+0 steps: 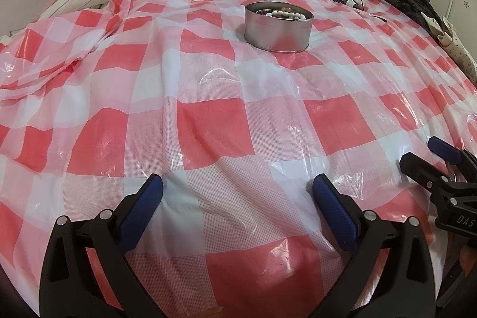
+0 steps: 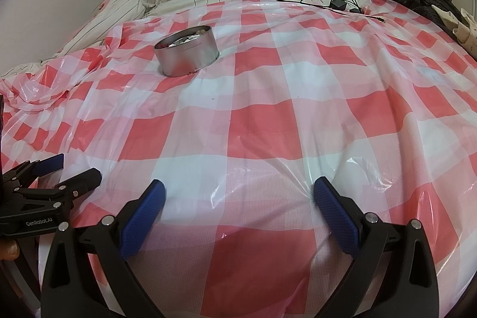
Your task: Organize jewelry
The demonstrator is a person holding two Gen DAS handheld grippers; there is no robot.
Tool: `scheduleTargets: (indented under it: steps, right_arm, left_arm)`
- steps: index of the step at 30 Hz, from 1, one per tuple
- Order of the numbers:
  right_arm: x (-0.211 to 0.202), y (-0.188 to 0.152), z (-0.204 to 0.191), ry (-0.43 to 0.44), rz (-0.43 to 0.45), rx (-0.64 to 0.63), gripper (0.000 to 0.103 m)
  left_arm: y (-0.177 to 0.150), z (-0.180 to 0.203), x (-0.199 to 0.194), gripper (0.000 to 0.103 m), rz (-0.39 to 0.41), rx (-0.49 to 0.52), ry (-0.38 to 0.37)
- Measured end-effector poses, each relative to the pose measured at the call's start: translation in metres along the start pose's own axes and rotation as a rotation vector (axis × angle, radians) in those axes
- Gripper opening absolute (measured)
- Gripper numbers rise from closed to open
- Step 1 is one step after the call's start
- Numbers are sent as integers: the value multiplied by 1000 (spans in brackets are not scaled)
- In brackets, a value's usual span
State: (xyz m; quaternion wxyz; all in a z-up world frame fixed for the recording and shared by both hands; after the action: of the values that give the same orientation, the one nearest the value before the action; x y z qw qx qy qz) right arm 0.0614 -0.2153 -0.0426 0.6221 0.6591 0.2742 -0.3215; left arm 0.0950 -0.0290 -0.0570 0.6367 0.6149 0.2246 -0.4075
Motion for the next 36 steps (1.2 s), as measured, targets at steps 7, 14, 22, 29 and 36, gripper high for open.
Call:
scheduleTargets:
  steps: [7, 14, 22, 29, 36]
  right_arm:
    - [0, 0, 0, 0, 0, 0, 96]
    - [0, 0, 0, -1, 1, 0, 96]
    - [-1, 3, 1, -7, -1, -3, 96]
    - [-1, 3, 1, -7, -1, -3, 96]
    - [-1, 3, 1, -8, 0, -3, 96]
  left_arm:
    - [-1, 0, 1, 96, -2, -1, -1]
    - [0, 0, 2, 97, -2, -2, -1]
    - [-1, -2, 1, 97, 18, -9, -17]
    - [-2, -2, 1, 97, 24, -15, -28]
    - [-2, -2, 1, 97, 8, -4, -7]
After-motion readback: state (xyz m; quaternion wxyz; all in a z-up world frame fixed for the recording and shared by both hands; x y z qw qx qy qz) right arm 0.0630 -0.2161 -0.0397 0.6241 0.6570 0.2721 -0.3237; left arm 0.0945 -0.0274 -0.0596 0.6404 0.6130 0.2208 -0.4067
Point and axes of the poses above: each gripper's, at about its wrist camera, not at the fingertips, and x roughly the way its jaws point, z to its right, y to its top, the point moved 6 cm from there along x, roughly the way its jaws point, and after that the axes turned 8 degrees about -y, right-handed, at the moved point
